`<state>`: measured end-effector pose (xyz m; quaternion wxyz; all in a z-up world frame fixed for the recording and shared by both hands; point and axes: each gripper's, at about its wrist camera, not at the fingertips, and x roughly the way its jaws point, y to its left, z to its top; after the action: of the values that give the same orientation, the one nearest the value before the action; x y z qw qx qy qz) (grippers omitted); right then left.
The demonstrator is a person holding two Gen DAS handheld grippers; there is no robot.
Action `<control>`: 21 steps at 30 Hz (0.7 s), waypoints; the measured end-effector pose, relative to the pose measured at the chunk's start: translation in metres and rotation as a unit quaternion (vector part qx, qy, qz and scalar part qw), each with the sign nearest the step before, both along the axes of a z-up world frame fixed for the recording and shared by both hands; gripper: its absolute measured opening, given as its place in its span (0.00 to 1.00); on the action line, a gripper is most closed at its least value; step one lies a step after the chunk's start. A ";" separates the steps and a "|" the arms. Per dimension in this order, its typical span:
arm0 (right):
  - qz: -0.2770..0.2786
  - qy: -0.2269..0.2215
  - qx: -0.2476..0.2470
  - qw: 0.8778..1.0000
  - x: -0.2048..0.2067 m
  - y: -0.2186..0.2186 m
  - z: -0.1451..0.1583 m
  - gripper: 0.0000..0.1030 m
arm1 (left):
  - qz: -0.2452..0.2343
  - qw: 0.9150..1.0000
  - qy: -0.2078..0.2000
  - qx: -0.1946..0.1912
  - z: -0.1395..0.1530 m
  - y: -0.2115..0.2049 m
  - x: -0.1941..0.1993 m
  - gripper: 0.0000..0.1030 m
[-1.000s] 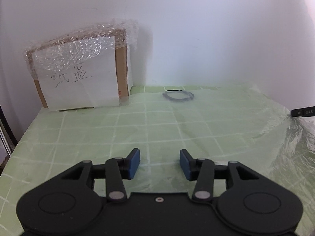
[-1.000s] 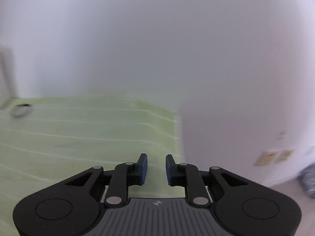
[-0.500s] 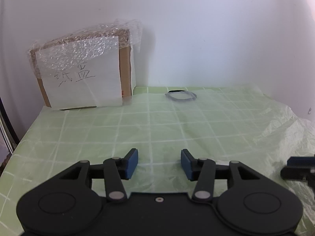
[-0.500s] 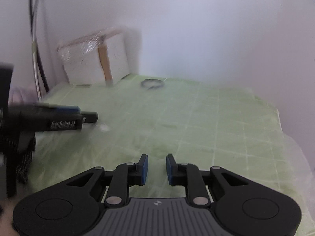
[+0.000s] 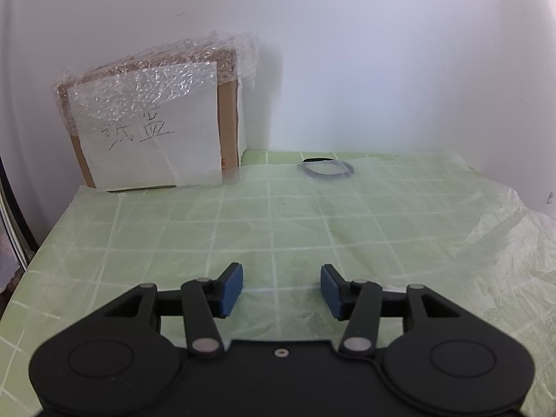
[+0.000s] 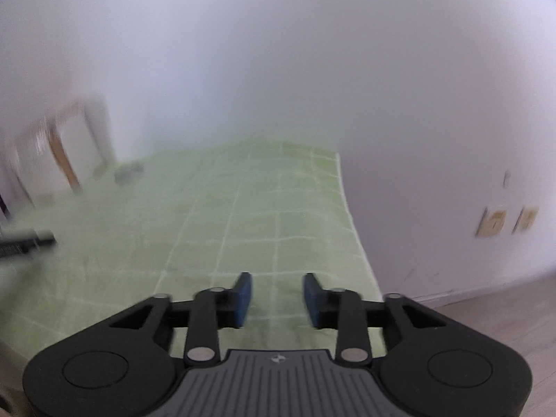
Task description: Fold shopping bag
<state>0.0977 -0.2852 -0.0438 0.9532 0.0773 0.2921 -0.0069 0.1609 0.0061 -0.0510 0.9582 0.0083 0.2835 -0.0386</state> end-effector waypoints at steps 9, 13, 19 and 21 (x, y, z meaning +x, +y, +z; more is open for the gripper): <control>-0.051 0.006 0.093 0.994 -0.035 -0.058 -0.013 0.65 | -0.054 0.996 0.000 -0.070 0.041 -0.018 -0.016 0.48; -0.032 -0.010 0.151 0.988 -0.042 -0.060 -0.013 0.65 | -0.098 0.993 0.015 -0.057 0.033 -0.044 -0.011 0.48; -0.064 0.010 0.211 0.975 -0.039 -0.068 -0.019 0.65 | -0.105 0.993 0.038 -0.046 0.007 -0.059 -0.006 0.45; -0.070 0.015 0.242 0.968 -0.036 -0.065 -0.023 0.65 | -0.108 0.993 0.031 -0.040 0.005 -0.057 -0.007 0.45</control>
<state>0.0615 -0.3498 -0.0670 0.8988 0.3257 0.2932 -0.0038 0.1541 -0.0510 -0.0463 0.9387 -0.0012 0.3088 -0.1531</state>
